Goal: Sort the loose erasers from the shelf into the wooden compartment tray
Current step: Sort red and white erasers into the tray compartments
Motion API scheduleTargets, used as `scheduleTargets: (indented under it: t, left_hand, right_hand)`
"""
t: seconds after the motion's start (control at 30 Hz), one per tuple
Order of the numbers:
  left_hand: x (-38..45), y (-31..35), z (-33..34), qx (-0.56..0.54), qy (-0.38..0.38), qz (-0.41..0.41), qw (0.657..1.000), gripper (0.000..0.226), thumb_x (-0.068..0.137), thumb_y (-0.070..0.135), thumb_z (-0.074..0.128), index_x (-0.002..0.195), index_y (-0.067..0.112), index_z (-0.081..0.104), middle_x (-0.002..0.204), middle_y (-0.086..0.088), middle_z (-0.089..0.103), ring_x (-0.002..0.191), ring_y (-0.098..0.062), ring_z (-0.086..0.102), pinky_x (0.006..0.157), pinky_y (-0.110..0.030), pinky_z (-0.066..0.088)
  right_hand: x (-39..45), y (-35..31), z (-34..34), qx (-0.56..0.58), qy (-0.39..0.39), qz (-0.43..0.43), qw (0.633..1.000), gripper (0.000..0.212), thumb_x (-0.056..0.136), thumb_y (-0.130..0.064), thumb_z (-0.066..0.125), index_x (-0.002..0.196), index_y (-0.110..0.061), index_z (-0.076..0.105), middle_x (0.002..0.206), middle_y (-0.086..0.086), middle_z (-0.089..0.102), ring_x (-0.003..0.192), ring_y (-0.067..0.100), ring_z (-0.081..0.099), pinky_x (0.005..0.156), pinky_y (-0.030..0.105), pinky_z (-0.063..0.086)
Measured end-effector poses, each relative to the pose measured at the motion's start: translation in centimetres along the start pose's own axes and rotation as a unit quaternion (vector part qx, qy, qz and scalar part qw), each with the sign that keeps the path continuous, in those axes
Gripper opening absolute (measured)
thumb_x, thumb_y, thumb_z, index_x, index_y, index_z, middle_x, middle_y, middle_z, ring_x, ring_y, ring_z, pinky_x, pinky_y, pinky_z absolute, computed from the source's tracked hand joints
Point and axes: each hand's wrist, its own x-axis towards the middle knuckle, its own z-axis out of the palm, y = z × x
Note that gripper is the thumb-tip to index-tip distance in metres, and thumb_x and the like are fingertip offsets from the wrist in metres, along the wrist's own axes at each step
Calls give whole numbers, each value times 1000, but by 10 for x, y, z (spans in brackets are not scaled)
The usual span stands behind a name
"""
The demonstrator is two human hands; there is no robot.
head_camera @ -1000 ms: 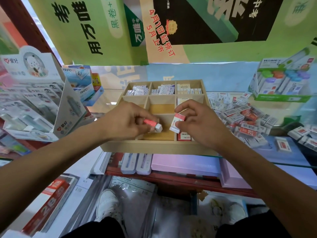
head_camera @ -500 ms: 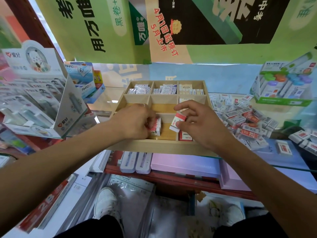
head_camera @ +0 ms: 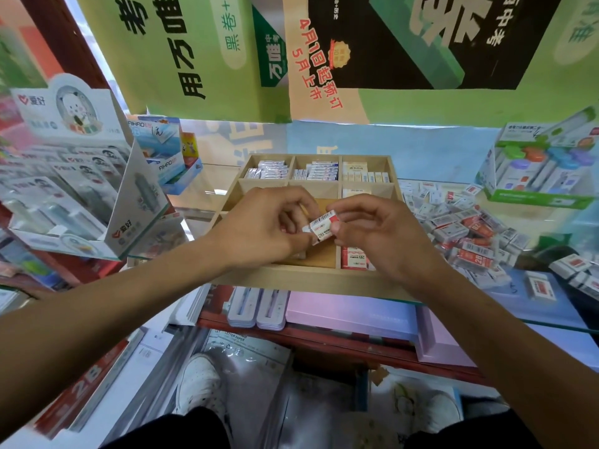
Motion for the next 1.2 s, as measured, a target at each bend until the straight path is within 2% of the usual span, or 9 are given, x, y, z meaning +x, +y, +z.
scheduleTargets:
  t: [0.17, 0.27, 0.4, 0.6, 0.7, 0.87, 0.97, 1.07, 1.2]
  left_hand:
    - [-3, -1, -3, 112, 2, 89, 990, 33, 76, 39, 70, 105, 26, 62, 91, 13, 65, 79, 1, 59, 69, -11, 43]
    - [-3, -4, -1, 207, 0, 128, 970, 42, 75, 55, 62, 103, 24, 66, 96, 13, 61, 80, 1, 53, 71, -24, 48]
    - [-1, -4, 0, 162, 35, 138, 976, 27, 74, 33, 68, 98, 19, 69, 89, 8, 64, 71, 4, 55, 67, -16, 50]
    - [0, -5, 0, 58, 74, 55, 994, 13, 79, 28, 69, 92, 30, 68, 87, 8, 64, 78, -10, 60, 67, -24, 51]
    - [3, -10, -3, -5, 79, -12, 997, 8, 82, 18, 74, 89, 21, 70, 87, 2, 68, 82, -13, 64, 73, -31, 54]
    - [4, -9, -11, -153, 6, -96, 984, 16, 86, 14, 68, 99, 5, 69, 96, -11, 72, 92, -28, 69, 78, -33, 59]
    - [4, -8, -15, -207, -83, -130, 966, 26, 89, 20, 61, 113, 12, 69, 101, -15, 70, 94, -29, 67, 84, -38, 56]
    - [3, -5, -13, -275, -130, -156, 940, 39, 85, 22, 59, 123, 12, 62, 112, -17, 67, 98, -29, 66, 79, -32, 57]
    - [2, -3, -11, -349, -121, -202, 907, 44, 80, 15, 61, 122, 5, 54, 112, -20, 61, 98, -32, 61, 70, -28, 59]
  right_hand:
    - [1, -5, -2, 84, 25, 99, 991, 22, 82, -7, 73, 101, 0, 67, 80, 19, 73, 67, 20, 71, 62, 25, 60]
    - [2, -6, -4, 122, 11, 152, 981, 27, 81, -13, 74, 100, 4, 67, 76, 17, 73, 66, 19, 71, 61, 23, 58]
    - [1, -5, -7, 110, -22, 164, 980, 30, 84, -20, 70, 99, 5, 68, 82, 15, 74, 63, 17, 69, 57, 24, 57]
    - [2, -7, -12, 91, -58, 148, 983, 12, 91, -11, 63, 99, -5, 69, 90, 12, 75, 68, 18, 67, 66, 28, 58]
    - [1, -5, -13, 32, -47, 144, 988, 11, 90, -14, 66, 97, -7, 71, 91, 11, 74, 71, 17, 70, 69, 26, 58]
    - [3, 4, -10, -117, 16, 15, 993, 12, 86, -14, 69, 98, -18, 71, 84, 1, 72, 76, 13, 69, 78, 35, 59]
    - [5, 4, -9, -196, 16, -115, 974, 30, 85, -14, 70, 110, -29, 68, 97, -11, 67, 81, 4, 64, 77, 25, 54]
    - [5, 5, -8, -234, -19, -204, 950, 44, 84, -8, 70, 120, -31, 64, 102, -6, 65, 79, 7, 61, 71, 12, 48]
    - [6, 11, -7, -250, -30, -272, 929, 45, 84, -6, 69, 121, -31, 64, 90, 3, 64, 75, 13, 59, 70, 25, 48]
